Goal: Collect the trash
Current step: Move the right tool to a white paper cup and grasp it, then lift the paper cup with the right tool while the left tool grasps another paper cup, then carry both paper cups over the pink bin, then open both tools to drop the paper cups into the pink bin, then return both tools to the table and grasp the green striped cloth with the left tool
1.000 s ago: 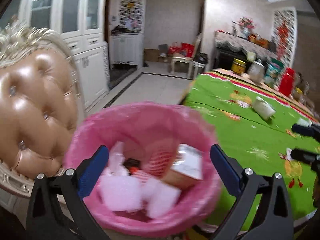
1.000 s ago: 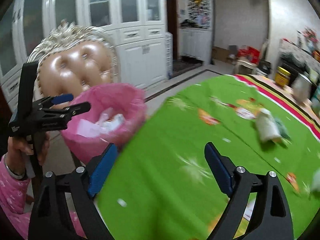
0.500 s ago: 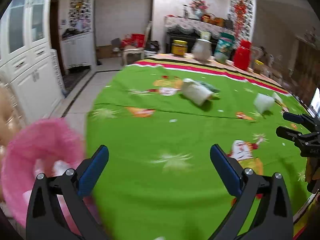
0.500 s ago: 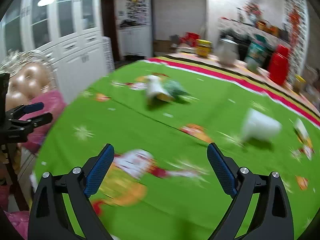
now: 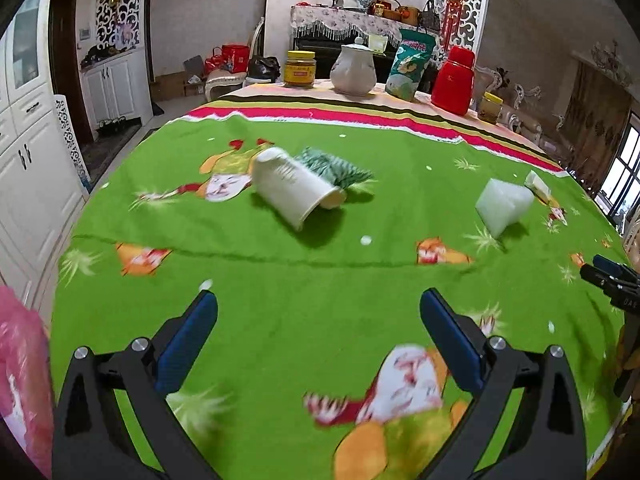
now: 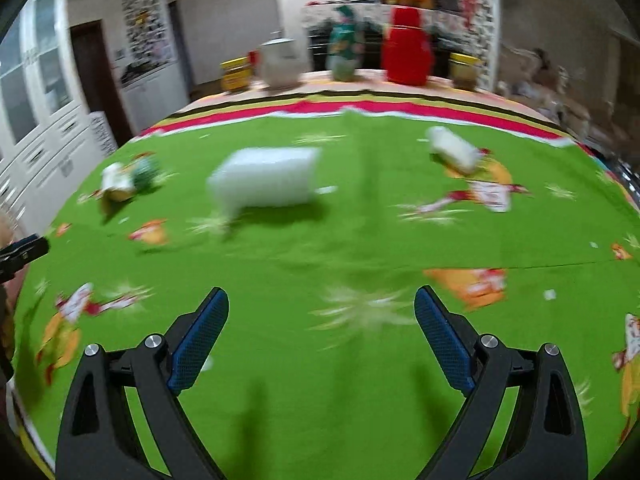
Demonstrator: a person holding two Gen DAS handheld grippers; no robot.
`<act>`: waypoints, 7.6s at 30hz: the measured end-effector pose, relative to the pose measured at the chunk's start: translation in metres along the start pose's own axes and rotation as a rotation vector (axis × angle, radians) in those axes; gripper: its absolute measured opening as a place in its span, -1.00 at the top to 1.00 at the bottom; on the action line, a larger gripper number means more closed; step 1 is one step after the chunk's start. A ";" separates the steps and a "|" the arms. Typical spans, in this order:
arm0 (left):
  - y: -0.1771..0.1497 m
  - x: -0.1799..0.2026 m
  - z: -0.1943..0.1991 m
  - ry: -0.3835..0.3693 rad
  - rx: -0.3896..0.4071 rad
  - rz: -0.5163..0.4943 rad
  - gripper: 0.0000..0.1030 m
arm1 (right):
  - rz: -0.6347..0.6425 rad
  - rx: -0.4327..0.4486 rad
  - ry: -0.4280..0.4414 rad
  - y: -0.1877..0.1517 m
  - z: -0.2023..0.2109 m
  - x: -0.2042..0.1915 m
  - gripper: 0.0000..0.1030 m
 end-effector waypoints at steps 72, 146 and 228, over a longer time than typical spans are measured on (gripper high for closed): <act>0.033 -0.032 -0.087 0.072 -0.112 0.135 0.15 | 0.025 -0.051 0.056 0.026 -0.025 0.034 -0.16; -0.134 -0.266 0.216 0.308 0.199 0.236 0.16 | 0.535 -0.033 0.633 -0.066 0.050 -0.466 -0.16; 0.032 -0.007 -0.042 0.005 -0.040 0.031 -0.91 | 0.005 0.042 0.071 -0.003 -0.017 -0.085 -0.81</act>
Point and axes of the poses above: each gripper's, at about its wrist camera, not at the fingertips, and z roughly against the way its jaws point, x to its right, y to its top, the point moved 2 cm from there along -z, roughly the way its jaws point, and after that the axes turned 3 degrees about -z, right-handed, at the moved point
